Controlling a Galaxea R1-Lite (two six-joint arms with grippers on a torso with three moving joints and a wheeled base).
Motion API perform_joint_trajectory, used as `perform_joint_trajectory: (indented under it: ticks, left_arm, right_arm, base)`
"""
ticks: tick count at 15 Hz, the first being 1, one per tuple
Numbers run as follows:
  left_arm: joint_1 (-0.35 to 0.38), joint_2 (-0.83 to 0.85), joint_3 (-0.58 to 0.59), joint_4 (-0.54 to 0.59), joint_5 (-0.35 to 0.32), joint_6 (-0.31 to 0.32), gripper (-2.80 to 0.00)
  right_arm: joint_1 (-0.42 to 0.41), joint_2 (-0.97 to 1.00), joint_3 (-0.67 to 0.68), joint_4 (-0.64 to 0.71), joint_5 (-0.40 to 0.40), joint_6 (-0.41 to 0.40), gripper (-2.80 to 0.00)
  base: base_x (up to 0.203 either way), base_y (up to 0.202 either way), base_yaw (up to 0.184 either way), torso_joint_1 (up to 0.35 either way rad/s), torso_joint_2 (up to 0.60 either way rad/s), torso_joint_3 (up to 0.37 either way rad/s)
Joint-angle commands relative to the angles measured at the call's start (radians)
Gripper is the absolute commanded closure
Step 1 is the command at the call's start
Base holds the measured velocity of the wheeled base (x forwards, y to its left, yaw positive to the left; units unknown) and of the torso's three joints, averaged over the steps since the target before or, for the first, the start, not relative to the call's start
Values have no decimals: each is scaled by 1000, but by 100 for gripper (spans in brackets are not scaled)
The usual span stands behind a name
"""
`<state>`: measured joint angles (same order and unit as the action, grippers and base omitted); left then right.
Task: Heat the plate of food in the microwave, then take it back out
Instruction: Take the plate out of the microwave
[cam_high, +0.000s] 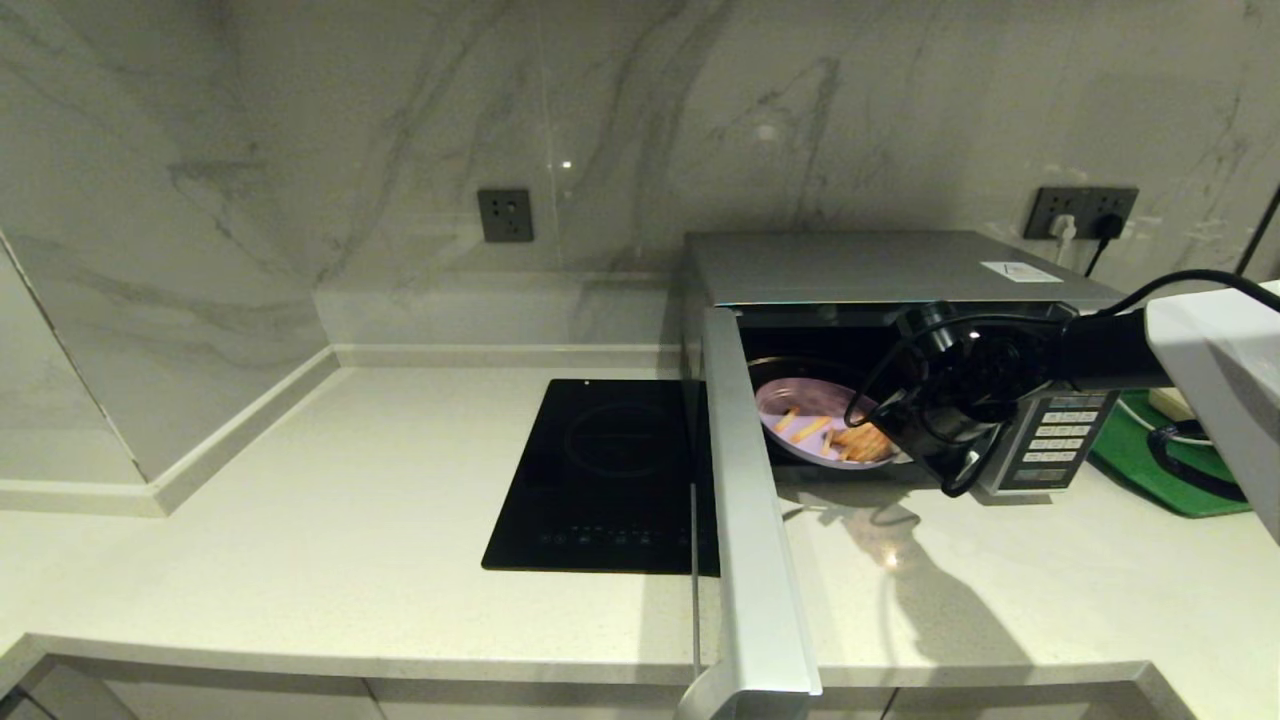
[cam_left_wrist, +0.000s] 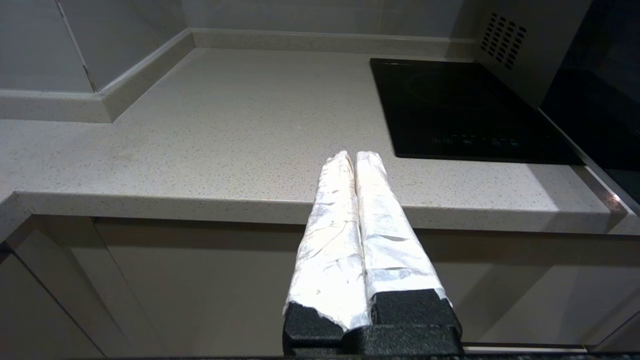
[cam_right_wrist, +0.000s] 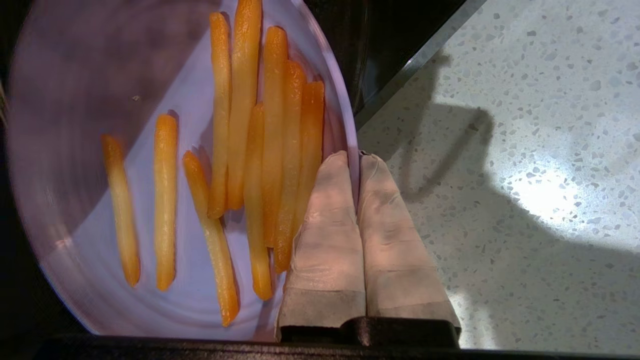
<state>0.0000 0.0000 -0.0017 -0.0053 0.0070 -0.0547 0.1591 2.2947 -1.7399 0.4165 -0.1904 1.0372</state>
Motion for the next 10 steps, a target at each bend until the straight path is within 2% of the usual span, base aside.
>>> perform_joint_trajectory:
  ticks: [1, 10]
  left_arm:
    - [0, 0, 0, -1, 1, 0, 0]
    - [0, 0, 0, -1, 1, -1, 0]
  right_arm:
    - [0, -4, -19, 5, -1, 6, 0]
    - [-23, -73, 7, 8, -4, 25, 0]
  base:
    - [0, 0, 0, 0, 0, 0]
    - [0, 0, 0, 0, 0, 0]
